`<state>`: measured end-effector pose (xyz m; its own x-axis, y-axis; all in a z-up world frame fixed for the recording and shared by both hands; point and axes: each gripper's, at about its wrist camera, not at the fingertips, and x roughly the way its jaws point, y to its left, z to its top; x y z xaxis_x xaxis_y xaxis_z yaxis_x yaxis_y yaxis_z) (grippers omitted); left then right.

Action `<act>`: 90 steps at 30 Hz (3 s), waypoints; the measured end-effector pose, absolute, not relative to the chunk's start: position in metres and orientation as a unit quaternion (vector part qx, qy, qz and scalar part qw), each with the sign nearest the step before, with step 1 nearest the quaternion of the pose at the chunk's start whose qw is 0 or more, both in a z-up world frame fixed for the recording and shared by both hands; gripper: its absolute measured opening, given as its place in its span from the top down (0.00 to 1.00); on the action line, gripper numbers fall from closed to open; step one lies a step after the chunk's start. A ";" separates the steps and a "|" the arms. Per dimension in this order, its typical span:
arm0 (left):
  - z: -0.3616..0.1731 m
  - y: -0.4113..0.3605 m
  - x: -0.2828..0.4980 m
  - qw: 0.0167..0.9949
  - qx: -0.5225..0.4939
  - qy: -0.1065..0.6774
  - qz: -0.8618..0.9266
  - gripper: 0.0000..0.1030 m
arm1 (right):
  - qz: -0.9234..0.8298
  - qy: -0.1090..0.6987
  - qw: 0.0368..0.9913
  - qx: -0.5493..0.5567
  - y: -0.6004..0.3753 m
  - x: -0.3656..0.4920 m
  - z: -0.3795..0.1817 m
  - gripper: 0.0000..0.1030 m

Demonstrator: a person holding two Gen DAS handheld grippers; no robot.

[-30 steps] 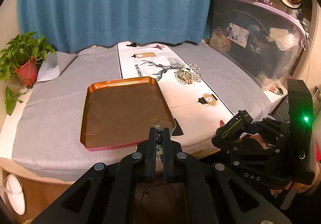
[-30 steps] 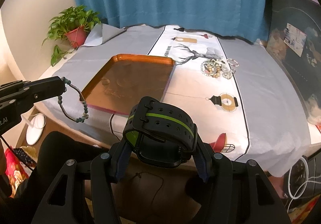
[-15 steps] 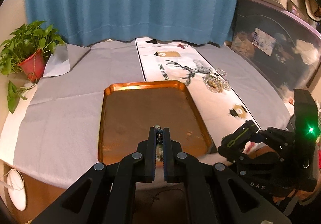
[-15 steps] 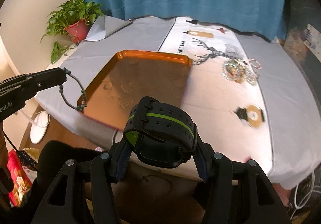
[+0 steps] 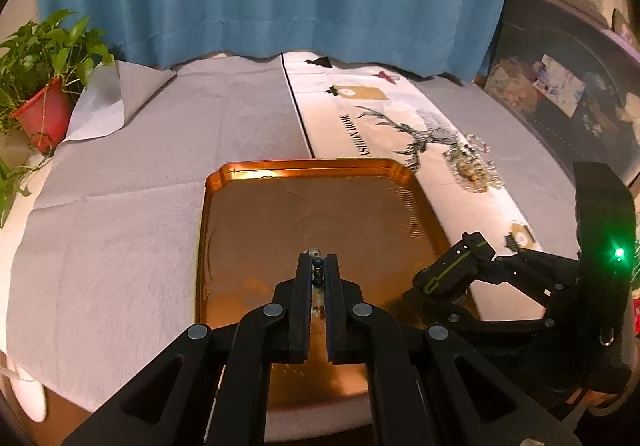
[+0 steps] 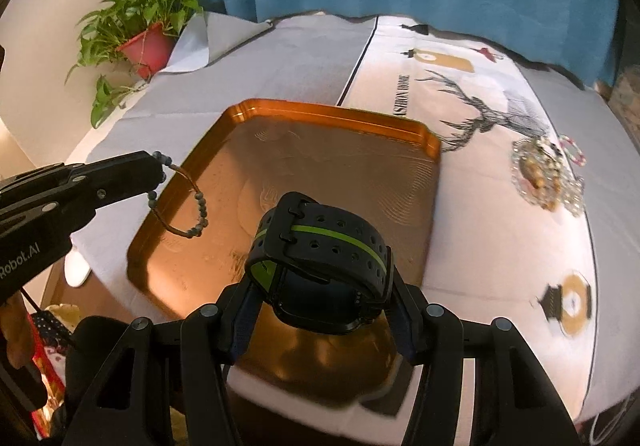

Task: Organize jewelry
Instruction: 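Open both grippers to drop the watch and bracelet into the tray, then withdraw, then grasp the pearl hairpin with the right gripper while the left grasps a crystal bracelet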

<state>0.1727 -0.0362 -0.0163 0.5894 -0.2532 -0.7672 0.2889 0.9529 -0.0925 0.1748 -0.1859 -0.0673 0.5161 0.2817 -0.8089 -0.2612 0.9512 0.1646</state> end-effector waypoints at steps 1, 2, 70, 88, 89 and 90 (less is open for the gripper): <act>-0.020 -0.037 0.176 0.890 0.026 0.430 -0.150 0.95 | 0.157 0.469 0.869 0.011 -0.184 0.178 -0.069 0.44; -0.023 -0.037 0.180 0.890 0.030 0.431 -0.145 0.87 | 0.158 0.471 0.868 0.010 -0.182 0.182 -0.071 0.44; 0.022 -0.034 -0.073 0.927 0.042 0.371 -0.038 0.05 | 0.121 0.388 0.913 -0.015 -0.213 -0.071 -0.001 0.13; 0.008 -0.053 -0.049 0.915 0.061 0.395 -0.050 0.05 | 0.075 0.409 0.909 0.038 -0.262 -0.049 -0.022 0.13; 0.008 -0.057 -0.045 0.914 0.064 0.396 -0.054 0.05 | 0.068 0.411 0.908 0.045 -0.268 -0.046 -0.023 0.13; 0.008 -0.061 -0.042 0.913 0.067 0.398 -0.056 0.05 | 0.061 0.411 0.908 0.052 -0.275 -0.042 -0.024 0.13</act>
